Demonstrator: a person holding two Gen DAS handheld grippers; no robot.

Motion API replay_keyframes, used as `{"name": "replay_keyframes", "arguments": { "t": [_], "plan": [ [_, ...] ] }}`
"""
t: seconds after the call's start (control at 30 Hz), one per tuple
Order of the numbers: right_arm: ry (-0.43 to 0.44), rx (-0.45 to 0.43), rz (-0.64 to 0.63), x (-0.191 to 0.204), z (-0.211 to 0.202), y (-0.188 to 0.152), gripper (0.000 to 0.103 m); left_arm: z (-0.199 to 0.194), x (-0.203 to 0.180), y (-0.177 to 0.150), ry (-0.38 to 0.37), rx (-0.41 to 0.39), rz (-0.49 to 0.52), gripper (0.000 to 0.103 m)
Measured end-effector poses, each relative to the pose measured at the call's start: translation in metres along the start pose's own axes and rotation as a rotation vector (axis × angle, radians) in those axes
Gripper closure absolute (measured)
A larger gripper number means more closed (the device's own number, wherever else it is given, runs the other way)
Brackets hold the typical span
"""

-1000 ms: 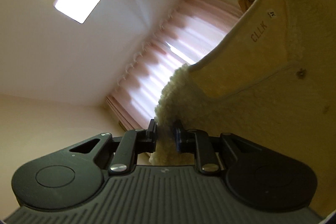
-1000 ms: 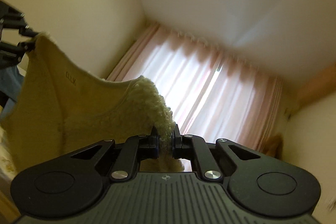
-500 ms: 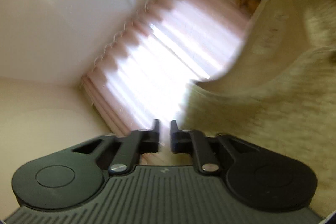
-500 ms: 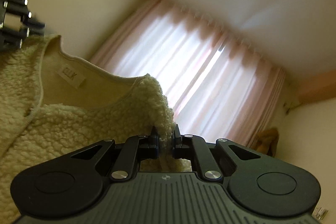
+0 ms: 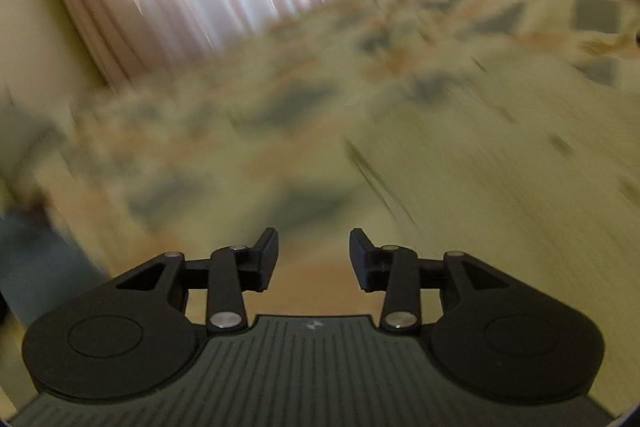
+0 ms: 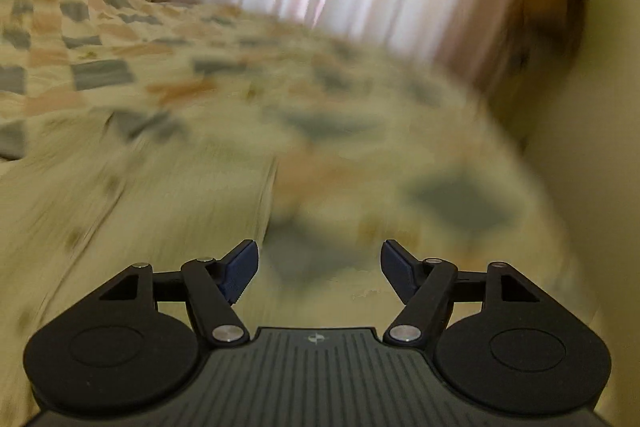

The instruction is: Fold clothes

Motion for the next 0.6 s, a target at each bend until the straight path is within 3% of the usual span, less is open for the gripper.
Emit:
{"name": "replay_keyframes", "arguments": {
  "t": [0.07,0.17,0.27,0.33,0.53,0.57,0.6],
  "plan": [
    [0.053,0.043,0.135,-0.033,-0.034,-0.046,0.031,-0.042,0.002,-0.03,-0.077,0.008,-0.118,0.053],
    [0.115,0.052,0.302,-0.067,-0.086,-0.099,0.026,-0.104,0.004,-0.074,-0.192,0.02,-0.295,0.044],
    [0.171,0.064,0.44,-0.093,-0.12,-0.126,0.021,-0.165,0.006,-0.116,-0.303,0.032,-0.467,0.035],
    [0.185,0.069,0.508,-0.108,-0.138,-0.142,0.021,-0.17,-0.001,-0.114,-0.326,0.036,-0.509,0.03],
    [0.215,0.08,0.614,-0.127,-0.146,-0.174,0.021,-0.161,-0.033,-0.104,-0.284,0.068,-0.487,0.033],
    [0.224,0.079,0.621,-0.126,-0.143,-0.174,0.021,-0.159,-0.039,-0.102,-0.277,0.073,-0.484,0.039],
    [0.228,0.083,0.623,-0.124,-0.137,-0.174,0.021,-0.158,-0.044,-0.1,-0.27,0.078,-0.48,0.055]
  ]
}}
Point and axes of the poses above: each gripper's, at about its wrist camera, not at the fingertips, and z roughly the way its jaws point, x to its left, y to its top, the point moved 1 cm from there along z, roughly the way its jaws point, and after that the axes turned 13 degrees about z, right-handed, at the moved point
